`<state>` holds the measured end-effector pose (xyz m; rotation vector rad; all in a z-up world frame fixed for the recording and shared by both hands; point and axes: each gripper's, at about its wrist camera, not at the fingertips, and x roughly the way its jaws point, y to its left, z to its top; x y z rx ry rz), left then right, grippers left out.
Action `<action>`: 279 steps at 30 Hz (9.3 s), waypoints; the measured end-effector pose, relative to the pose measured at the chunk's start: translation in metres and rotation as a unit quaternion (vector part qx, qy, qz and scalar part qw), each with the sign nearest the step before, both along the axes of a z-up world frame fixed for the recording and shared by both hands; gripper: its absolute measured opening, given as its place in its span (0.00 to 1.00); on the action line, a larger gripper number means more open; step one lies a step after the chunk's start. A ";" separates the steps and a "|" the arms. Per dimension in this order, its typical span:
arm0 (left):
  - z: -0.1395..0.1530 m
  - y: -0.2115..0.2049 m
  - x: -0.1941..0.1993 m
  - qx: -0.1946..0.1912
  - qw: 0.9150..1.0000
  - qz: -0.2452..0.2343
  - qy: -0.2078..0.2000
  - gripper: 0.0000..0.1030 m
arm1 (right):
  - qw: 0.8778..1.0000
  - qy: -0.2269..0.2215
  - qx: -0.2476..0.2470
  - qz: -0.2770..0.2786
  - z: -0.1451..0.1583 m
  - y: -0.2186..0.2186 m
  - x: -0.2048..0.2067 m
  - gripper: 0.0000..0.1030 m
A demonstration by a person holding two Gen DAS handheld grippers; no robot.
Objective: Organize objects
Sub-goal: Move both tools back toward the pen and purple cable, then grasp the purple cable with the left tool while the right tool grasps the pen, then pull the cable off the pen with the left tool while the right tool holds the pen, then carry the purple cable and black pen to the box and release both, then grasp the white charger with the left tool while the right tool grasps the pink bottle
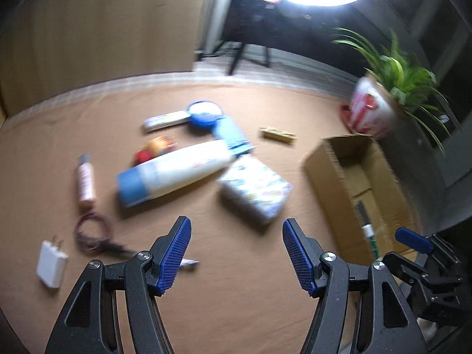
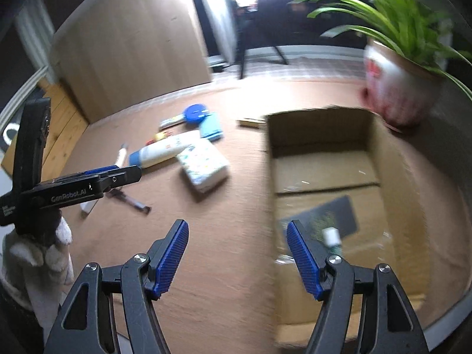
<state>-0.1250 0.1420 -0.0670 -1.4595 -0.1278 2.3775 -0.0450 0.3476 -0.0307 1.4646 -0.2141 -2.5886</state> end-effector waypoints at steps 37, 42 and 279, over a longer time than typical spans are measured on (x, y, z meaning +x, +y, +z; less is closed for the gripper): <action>-0.078 -0.147 -0.061 -0.070 0.991 0.064 -0.090 0.09 | 0.965 -0.063 0.108 0.229 -0.079 -0.227 -0.090 0.26; -0.077 -0.155 -0.057 -0.059 0.991 0.075 -0.090 0.06 | 0.963 -0.072 0.100 0.238 -0.083 -0.228 -0.087 0.17; -0.077 -0.196 0.006 -0.063 0.994 0.081 -0.041 0.46 | 0.977 -0.136 -0.013 0.161 -0.085 -0.277 -0.197 0.32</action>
